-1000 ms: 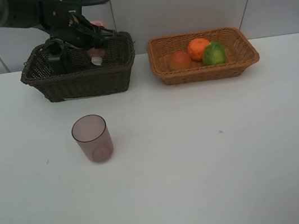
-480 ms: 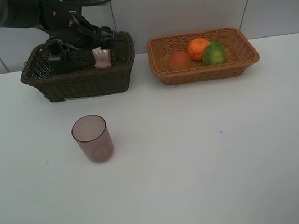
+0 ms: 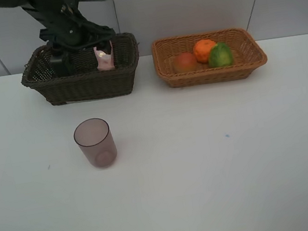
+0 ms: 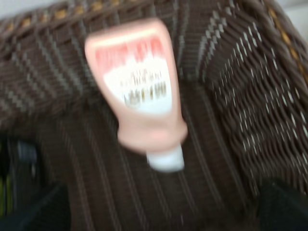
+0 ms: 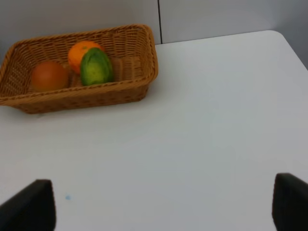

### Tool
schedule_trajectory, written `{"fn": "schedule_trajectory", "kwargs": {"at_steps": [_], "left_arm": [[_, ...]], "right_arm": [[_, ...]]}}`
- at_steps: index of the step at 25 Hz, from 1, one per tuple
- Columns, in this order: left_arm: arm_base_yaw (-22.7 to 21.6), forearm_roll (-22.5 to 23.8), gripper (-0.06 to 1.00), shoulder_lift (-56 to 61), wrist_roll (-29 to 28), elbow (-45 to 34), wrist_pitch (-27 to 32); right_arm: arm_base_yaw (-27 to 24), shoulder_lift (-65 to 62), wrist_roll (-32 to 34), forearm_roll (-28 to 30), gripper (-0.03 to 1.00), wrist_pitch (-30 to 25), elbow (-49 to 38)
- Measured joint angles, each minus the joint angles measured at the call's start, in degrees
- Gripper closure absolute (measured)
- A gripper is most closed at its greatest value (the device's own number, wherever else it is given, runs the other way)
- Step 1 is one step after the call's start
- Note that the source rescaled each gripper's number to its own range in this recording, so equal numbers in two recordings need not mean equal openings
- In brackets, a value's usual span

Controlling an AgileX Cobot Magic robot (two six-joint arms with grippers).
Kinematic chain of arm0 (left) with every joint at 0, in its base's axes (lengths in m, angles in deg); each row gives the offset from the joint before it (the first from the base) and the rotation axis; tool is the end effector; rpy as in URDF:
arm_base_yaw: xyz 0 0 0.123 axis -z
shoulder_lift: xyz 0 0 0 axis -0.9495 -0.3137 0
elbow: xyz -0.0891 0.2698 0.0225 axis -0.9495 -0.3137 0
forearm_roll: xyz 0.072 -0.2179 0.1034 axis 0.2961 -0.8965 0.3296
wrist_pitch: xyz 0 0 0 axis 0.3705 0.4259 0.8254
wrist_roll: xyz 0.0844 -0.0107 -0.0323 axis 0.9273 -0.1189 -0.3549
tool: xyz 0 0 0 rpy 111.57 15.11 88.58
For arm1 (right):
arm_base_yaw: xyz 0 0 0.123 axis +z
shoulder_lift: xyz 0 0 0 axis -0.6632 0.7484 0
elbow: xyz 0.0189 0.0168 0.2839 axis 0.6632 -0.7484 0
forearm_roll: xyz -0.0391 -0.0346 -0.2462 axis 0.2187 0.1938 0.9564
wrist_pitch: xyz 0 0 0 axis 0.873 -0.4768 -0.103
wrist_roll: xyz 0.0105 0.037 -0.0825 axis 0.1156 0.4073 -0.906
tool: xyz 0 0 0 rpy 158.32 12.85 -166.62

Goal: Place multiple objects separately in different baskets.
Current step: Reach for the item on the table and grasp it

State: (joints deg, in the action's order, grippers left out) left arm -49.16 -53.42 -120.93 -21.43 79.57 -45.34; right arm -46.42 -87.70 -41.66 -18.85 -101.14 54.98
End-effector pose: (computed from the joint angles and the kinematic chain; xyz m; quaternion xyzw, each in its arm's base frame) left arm 0.4296 -0.1720 0.2103 0.1494 0.9310 -0.0439 0.3301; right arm -0.0097 -0.0016 0.2851 0.0557 0.8420 -0.0264 0.5360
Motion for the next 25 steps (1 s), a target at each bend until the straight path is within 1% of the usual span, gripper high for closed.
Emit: {"fn": "schedule_trajectory", "kwargs": {"at_steps": [3, 6, 8, 10, 12, 14, 20, 25], "left_arm": [[0.66, -0.53, -0.06, 2.53, 0.44, 0.0, 8.28], [1.25, -0.6, -0.06, 4.91, 2.38, 0.0, 17.46], [1.85, -0.6, -0.06, 6.55, 3.39, -0.15, 22.12], [2.32, -0.67, -0.06, 8.71, 3.99, -1.82, 24.8], [2.6, -1.03, -0.06, 11.79, 4.13, -4.95, 25.46], [2.65, -1.77, -0.06, 15.01, 4.18, -9.61, 24.83], [2.7, -2.32, -0.06, 24.25, 5.64, -23.36, 19.58], [3.24, -3.06, -0.06, 25.93, 6.91, -30.27, 16.43]], "right_arm": [[0.0, 0.0, 0.0, 0.0, -0.03, 0.0, 0.0], [0.0, 0.0, 0.0, 0.0, -0.03, 0.0, 0.0], [0.0, 0.0, 0.0, 0.0, -0.03, 0.0, 0.0], [0.0, 0.0, 0.0, 0.0, -0.03, 0.0, 0.0], [0.0, 0.0, 0.0, 0.0, -0.03, 0.0, 0.0], [0.0, 0.0, 0.0, 0.0, -0.03, 0.0, 0.0], [0.0, 0.0, 0.0, 0.0, -0.03, 0.0, 0.0], [0.0, 0.0, 0.0, 0.0, -0.03, 0.0, 0.0]]}}
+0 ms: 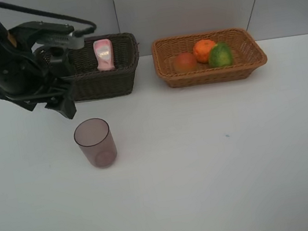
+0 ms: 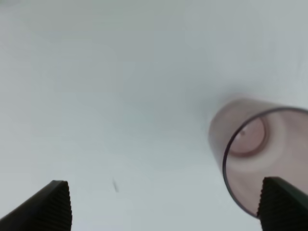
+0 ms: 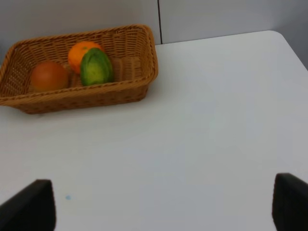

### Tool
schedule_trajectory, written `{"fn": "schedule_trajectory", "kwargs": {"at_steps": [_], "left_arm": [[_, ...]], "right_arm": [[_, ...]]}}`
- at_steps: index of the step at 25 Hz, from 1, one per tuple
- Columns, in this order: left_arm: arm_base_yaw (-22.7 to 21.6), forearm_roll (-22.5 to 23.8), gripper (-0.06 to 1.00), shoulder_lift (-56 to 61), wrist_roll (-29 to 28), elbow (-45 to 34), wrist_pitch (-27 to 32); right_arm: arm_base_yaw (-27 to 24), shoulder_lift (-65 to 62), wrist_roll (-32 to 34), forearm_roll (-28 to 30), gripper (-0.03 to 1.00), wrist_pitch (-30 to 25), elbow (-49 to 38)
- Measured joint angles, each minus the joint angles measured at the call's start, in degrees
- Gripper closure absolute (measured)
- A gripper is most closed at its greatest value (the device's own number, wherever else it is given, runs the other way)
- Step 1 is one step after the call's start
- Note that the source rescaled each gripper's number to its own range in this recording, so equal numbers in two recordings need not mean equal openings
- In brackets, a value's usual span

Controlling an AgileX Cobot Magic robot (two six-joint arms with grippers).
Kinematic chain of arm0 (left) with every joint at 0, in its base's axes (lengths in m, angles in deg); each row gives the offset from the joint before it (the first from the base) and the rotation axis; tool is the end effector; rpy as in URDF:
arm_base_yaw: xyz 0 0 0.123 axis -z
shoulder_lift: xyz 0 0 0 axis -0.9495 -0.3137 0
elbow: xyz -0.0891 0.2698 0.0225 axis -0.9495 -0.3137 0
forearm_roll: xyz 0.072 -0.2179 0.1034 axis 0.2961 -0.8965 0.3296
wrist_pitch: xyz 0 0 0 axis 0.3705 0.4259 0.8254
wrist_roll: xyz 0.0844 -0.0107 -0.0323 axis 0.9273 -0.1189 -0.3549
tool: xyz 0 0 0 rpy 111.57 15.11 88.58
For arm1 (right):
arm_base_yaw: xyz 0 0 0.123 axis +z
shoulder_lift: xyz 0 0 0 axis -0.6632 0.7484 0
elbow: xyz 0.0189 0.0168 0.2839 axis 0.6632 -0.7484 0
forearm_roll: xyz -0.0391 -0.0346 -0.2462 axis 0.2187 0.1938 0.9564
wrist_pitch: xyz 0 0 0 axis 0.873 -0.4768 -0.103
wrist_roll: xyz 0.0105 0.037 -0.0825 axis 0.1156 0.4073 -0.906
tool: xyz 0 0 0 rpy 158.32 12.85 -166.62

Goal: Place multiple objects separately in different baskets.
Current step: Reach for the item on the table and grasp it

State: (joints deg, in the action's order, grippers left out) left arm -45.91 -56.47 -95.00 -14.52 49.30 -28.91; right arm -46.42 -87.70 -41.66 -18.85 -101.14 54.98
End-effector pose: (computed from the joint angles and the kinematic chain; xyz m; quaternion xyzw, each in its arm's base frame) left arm 0.2807 -0.1299 0.2256 0.2199 0.9627 -0.0071 0.1574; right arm -0.0097 -0.0016 0.2851 0.0557 0.8420 -0.0264 0.5360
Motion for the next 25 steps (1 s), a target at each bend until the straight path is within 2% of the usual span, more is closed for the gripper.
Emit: {"fn": "schedule_trajectory", "kwargs": {"at_steps": [6, 11, 16, 25], "left_arm": [[0.26, -3.1, -0.06, 0.0, 2.01, -4.53, -7.12], [0.26, -3.83, -0.06, -2.4, 4.42, -5.4, -9.78], [0.26, -4.49, -0.06, -5.7, 4.6, -5.41, -12.94], [0.26, -5.1, -0.06, -10.96, 4.68, -5.41, -15.25]], "right_arm": [[0.0, 0.0, 0.0, 0.0, -0.03, 0.0, 0.0], [0.0, 0.0, 0.0, 0.0, -0.03, 0.0, 0.0], [0.0, 0.0, 0.0, 0.0, -0.03, 0.0, 0.0], [0.0, 0.0, 0.0, 0.0, -0.03, 0.0, 0.0]]}}
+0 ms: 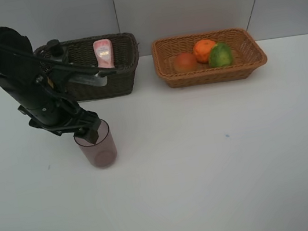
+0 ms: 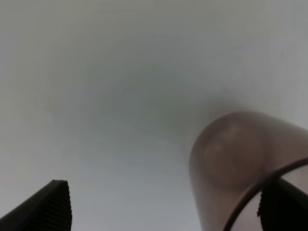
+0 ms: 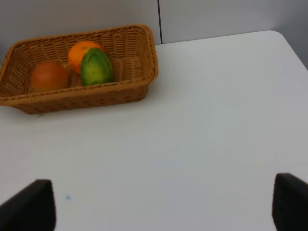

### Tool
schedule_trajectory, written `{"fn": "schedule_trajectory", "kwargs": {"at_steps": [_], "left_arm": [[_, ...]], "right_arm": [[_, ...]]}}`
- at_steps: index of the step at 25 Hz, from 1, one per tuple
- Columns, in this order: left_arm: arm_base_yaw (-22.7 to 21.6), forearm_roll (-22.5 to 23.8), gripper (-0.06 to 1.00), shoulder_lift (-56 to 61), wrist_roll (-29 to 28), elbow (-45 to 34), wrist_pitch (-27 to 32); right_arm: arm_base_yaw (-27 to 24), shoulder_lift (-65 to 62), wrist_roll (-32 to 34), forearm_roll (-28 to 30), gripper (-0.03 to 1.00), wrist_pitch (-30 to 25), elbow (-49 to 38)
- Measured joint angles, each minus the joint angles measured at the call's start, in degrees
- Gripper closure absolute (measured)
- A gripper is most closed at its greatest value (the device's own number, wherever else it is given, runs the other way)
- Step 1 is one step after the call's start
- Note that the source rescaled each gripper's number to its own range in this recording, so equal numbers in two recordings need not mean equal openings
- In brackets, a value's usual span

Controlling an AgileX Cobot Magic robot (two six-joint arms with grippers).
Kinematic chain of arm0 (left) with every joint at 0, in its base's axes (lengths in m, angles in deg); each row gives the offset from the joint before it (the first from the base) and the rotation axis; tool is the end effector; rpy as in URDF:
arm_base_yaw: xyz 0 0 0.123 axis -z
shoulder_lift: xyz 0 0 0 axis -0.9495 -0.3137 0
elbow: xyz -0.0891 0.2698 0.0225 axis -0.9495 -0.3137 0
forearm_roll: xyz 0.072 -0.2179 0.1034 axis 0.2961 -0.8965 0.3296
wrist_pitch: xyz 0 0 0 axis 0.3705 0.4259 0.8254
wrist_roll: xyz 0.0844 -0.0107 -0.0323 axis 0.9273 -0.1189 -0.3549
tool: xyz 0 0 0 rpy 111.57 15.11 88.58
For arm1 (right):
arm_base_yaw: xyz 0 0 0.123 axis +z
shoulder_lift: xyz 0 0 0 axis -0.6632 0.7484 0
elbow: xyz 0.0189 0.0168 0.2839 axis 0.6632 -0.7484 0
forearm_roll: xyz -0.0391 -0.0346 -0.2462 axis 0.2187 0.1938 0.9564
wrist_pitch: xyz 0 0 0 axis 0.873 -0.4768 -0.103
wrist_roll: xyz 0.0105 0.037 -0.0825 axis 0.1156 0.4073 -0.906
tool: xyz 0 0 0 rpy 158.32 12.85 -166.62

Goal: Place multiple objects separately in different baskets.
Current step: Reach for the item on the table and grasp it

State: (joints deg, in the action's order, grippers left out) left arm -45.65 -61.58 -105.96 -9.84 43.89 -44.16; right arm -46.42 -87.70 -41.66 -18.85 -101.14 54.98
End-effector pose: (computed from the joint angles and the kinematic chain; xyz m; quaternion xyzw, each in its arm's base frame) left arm 0.2914 -0.1430 0.1485 0.2356 0.9610 -0.0336 0.1409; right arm -0.0097 -0.0016 0.2851 0.0557 0.8420 -0.0264 0.5360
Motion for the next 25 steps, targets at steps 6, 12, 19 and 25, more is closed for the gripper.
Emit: {"fn": "schedule_trajectory", "kwargs": {"at_steps": [6, 12, 19, 25], "left_arm": [[0.0, -0.4, -0.06, -1.75, 0.0, 0.0, -3.5], [0.0, -0.52, -0.05, -1.92, -0.59, 0.0, -4.36], [0.0, -0.52, 0.29, -1.92, -1.52, 0.0, -4.25], [0.0, -0.81, 0.93, -1.78, -1.98, 0.07, -4.35]], "right_arm": [[0.0, 0.0, 0.0, 0.0, -0.03, 0.0, 0.0], [0.0, 0.0, 0.0, 0.0, -0.03, 0.0, 0.0], [0.0, 0.0, 0.0, 0.0, -0.03, 0.0, 0.0], [0.0, 0.0, 0.0, 0.0, -0.03, 0.0, 0.0]]}}
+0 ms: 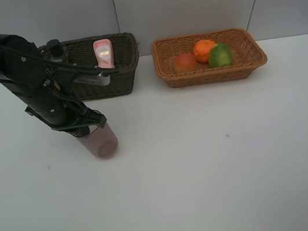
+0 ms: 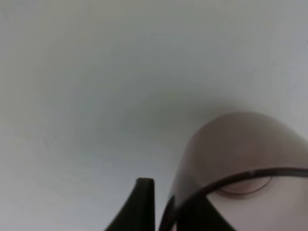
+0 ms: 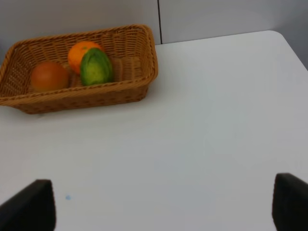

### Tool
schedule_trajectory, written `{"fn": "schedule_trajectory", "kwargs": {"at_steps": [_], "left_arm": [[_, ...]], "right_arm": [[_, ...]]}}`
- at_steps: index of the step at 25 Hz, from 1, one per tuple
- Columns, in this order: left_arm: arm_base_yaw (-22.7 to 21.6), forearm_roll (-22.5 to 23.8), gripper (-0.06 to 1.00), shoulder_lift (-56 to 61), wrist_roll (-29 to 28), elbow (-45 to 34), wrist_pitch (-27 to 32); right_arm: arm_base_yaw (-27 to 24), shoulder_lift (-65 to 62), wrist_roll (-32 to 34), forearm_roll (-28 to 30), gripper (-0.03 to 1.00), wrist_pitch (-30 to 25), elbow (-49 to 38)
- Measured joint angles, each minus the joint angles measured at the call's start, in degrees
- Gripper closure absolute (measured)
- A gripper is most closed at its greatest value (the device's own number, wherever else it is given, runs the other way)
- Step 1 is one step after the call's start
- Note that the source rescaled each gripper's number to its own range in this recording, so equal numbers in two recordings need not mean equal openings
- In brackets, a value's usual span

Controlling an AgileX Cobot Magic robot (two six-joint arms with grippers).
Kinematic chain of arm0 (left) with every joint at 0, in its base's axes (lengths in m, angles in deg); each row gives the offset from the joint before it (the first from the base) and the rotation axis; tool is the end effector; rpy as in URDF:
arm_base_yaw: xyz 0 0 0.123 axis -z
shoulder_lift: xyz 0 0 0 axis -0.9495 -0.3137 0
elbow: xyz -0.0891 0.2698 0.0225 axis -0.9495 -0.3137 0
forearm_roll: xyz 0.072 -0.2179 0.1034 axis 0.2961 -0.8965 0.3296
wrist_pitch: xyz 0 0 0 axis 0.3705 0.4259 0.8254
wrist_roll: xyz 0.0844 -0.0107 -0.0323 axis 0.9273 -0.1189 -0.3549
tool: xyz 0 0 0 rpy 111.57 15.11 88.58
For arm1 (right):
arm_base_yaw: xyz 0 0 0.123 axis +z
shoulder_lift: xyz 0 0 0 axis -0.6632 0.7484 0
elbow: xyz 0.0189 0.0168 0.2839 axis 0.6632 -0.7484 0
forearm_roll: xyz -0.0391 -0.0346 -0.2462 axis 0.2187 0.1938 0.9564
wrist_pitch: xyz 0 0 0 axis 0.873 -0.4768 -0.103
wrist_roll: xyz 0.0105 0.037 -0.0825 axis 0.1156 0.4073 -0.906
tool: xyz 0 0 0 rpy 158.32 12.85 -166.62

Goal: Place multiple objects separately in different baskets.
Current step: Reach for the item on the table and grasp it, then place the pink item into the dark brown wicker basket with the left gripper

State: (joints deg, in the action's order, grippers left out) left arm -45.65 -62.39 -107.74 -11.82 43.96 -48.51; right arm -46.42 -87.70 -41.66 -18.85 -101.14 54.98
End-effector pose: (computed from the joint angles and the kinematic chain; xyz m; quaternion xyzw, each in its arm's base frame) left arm 0.2979 -0.1468 0.1407 0.2124 0.9627 -0.0449 0.1616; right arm -0.0097 -0.0016 0.2851 0.0557 0.8420 -0.0264 0.5360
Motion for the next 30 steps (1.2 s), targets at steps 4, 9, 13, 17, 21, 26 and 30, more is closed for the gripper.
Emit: {"fn": "schedule_trajectory", "kwargs": {"at_steps": [4, 9, 13, 17, 21, 26, 30], "left_arm": [[0.04, 0.01, 0.94, -0.01, 0.0, 0.04, -0.08], [0.04, 0.06, 0.94, -0.01, 0.0, 0.06, -0.08], [0.04, 0.06, 0.94, -0.01, 0.0, 0.06, -0.08], [0.04, 0.06, 0.94, -0.01, 0.0, 0.06, -0.08], [0.04, 0.06, 0.94, 0.3, 0.0, 0.06, -0.04], [0.04, 0.47, 0.94, 2.85, 0.0, -0.01, 1.52], [0.04, 0.52, 0.94, 5.53, 0.0, -0.01, 1.59]], "right_arm": [[0.0, 0.0, 0.0, 0.0, -0.03, 0.0, 0.0], [0.0, 0.0, 0.0, 0.0, -0.03, 0.0, 0.0], [0.0, 0.0, 0.0, 0.0, -0.03, 0.0, 0.0], [0.0, 0.0, 0.0, 0.0, -0.03, 0.0, 0.0], [0.0, 0.0, 0.0, 0.0, -0.03, 0.0, 0.0], [0.0, 0.0, 0.0, 0.0, -0.03, 0.0, 0.0], [0.0, 0.0, 0.0, 0.0, -0.03, 0.0, 0.0]]}}
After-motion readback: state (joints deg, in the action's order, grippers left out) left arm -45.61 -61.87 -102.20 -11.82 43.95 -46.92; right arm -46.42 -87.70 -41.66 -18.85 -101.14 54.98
